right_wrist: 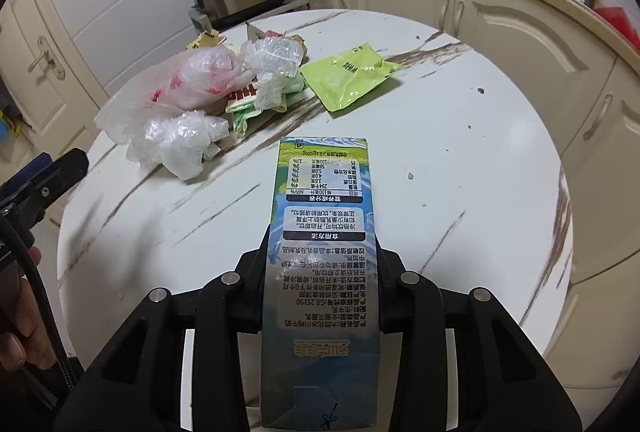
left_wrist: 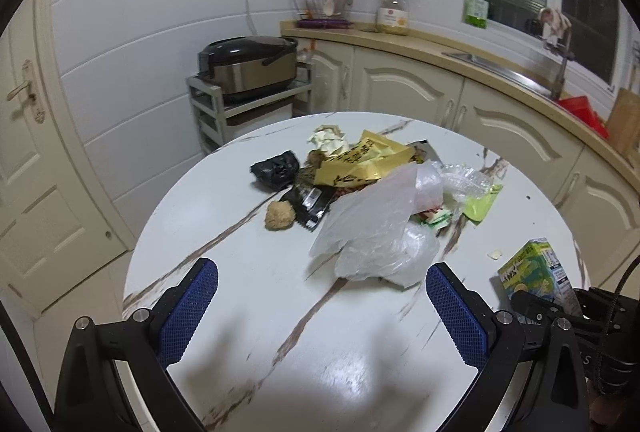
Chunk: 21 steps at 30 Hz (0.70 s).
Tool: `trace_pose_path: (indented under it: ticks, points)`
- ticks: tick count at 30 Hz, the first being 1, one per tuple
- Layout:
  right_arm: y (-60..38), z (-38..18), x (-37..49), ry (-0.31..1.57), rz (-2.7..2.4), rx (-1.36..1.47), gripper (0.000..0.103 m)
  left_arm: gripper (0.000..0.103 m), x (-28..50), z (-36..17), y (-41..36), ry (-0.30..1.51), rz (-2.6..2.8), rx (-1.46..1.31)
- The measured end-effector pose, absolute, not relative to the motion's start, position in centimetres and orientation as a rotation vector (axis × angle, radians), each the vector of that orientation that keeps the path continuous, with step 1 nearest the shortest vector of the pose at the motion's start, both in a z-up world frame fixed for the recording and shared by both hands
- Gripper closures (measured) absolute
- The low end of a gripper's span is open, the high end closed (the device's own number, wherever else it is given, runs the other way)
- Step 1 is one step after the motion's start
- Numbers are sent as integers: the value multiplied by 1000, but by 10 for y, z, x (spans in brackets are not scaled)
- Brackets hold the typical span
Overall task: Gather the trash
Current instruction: 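Grasp the blue milk carton with the right tool while the left tool grasps the clear plastic bag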
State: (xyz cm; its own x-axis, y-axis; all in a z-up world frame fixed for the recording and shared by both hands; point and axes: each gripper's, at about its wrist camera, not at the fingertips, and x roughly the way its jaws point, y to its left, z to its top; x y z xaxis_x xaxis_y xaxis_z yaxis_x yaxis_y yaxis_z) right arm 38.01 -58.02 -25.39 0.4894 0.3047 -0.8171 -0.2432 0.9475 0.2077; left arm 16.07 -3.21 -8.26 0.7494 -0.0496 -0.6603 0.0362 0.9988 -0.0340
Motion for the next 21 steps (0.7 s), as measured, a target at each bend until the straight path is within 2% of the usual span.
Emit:
trace_pose_path:
  ticks: [4, 17, 19, 21]
  points:
    - [-585, -245, 377, 984, 272, 108, 67, 1, 174, -84, -30, 729, -141, -12]
    - [-599, -244, 371, 1003, 144, 157, 67, 1, 217, -123, -22, 914, -150, -110]
    - [-604, -243, 375, 997, 160, 149, 67, 6, 223, -126, -22, 926, -138, -138]
    - [-607, -242, 379, 990, 179, 143, 67, 24, 224, -126, -25, 916, -140, -166]
